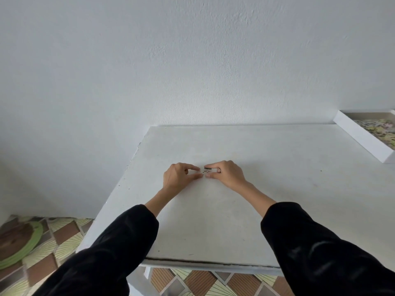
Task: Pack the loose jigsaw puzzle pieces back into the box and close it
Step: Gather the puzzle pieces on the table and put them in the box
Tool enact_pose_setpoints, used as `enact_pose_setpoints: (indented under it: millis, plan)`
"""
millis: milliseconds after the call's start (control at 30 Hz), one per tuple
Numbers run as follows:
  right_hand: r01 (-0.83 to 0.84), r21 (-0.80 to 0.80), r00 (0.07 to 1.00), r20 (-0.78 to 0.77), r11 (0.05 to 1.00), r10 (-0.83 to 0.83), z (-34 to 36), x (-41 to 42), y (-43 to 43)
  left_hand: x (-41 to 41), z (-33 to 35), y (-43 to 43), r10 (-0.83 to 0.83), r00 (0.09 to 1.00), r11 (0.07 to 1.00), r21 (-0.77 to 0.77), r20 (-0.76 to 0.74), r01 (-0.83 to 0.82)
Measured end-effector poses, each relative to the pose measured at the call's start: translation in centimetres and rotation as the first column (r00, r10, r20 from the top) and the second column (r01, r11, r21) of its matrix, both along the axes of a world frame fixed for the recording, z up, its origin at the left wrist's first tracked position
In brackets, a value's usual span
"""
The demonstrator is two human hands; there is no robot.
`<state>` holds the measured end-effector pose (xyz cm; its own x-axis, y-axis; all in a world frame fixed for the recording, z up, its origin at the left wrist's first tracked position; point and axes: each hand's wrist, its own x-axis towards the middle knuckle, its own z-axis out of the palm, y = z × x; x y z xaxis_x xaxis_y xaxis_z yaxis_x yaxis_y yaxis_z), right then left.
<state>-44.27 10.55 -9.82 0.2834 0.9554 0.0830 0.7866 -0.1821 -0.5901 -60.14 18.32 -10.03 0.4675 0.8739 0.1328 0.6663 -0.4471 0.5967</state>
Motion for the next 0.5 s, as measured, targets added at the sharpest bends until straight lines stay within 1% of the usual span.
enact_pose_setpoints:
  millis: [133, 267, 333, 400, 433, 500]
  plan:
    - [0.048, 0.038, 0.998, -0.038, 0.998, -0.047, -0.24, -0.09, 0.24, 0.12, 0.0, 0.05, -0.011, 1.0, 1.0, -0.025, 0.022, 0.011]
    - [0.052, -0.027, 0.996, -0.07, 0.998, -0.054, 0.15, 0.07, 0.42, 0.4, 0.42, 0.53, -0.083, 0.996, 0.994, -0.068, 0.031, 0.085]
    - [0.033, -0.074, 0.995, -0.09, 0.997, -0.039, 0.49, 0.16, 0.51, 0.35, 0.38, 0.57, -0.154, 0.988, 0.988, -0.034, -0.011, 0.154]
    - [-0.01, -0.097, 0.998, -0.062, 0.995, 0.004, 0.5, 0.3, 0.5, 0.17, 0.18, 0.34, -0.215, 0.972, 0.975, 0.043, -0.093, 0.219]
    - [-0.035, -0.096, 0.999, -0.04, 0.995, 0.032, 0.44, 0.37, 0.37, 0.02, 0.12, 0.21, -0.24, 0.964, 0.966, 0.067, -0.112, 0.249]
    - [-0.07, -0.071, 0.997, -0.031, 0.995, 0.068, 0.22, 0.59, 0.01, -0.15, 0.04, 0.19, -0.285, 0.953, 0.951, 0.094, -0.102, 0.294]
